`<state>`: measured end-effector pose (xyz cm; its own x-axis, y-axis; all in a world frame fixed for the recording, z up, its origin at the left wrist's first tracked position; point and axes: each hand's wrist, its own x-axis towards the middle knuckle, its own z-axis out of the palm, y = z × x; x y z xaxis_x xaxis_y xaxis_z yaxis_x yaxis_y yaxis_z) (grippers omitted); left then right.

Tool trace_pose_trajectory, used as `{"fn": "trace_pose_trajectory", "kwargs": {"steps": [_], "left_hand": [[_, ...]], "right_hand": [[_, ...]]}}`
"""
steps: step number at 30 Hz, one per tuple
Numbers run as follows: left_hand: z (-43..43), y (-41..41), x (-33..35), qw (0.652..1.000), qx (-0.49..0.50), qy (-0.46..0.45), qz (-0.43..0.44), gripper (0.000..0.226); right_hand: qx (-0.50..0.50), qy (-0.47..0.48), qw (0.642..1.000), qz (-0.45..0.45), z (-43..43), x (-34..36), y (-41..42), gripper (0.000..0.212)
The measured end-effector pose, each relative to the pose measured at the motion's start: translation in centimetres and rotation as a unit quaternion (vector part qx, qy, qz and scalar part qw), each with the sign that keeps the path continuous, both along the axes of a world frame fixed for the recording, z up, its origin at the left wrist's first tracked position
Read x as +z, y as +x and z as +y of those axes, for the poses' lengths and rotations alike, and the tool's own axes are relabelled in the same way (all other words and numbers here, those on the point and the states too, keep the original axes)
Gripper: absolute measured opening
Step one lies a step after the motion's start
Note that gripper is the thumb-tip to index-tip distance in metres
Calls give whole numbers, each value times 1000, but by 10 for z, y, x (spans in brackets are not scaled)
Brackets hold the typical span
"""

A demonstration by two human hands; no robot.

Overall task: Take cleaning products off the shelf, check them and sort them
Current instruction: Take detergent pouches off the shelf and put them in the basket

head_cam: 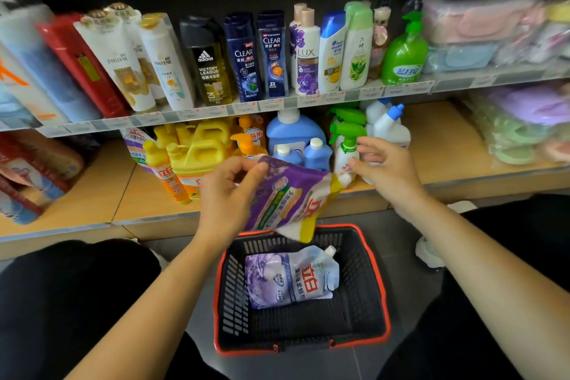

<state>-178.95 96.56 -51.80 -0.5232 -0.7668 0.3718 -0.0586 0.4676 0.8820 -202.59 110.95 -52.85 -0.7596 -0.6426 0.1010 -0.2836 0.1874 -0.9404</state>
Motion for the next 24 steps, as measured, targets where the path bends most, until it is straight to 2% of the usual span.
{"fn": "trace_pose_trajectory", "kwargs": {"steps": [2, 4, 6, 8, 14, 17, 20, 24], "left_hand": [[11, -3, 1, 999, -4, -27, -27, 17], [18, -4, 0, 999, -7, -28, -38, 18], [23, -4, -2, 999, -16, -15, -41, 17], [27, -2, -4, 999, -20, -10, -41, 15], [33, 3, 3, 992, -100, -77, -4, 12], [25, 11, 6, 994, -73, -58, 52, 19], [17, 15, 6, 994, -109, -18, 22, 9], [30, 11, 0, 982, -185, 16, -8, 12]], "right_hand": [[133, 22, 989, 59, -1, 1, 20, 44], [247, 32, 967, 48, -6, -4, 41, 40], [292, 5, 956, 23, -12, -11, 58, 27], [285, -32, 958, 15, -16, -14, 65, 12], [263, -91, 960, -34, -11, -7, 62, 22], [272, -109, 952, -87, -6, 1, 54, 25], [293, -106, 945, -103, -2, 10, 46, 32], [318, -93, 940, -75, -2, 17, 46, 22]]}}
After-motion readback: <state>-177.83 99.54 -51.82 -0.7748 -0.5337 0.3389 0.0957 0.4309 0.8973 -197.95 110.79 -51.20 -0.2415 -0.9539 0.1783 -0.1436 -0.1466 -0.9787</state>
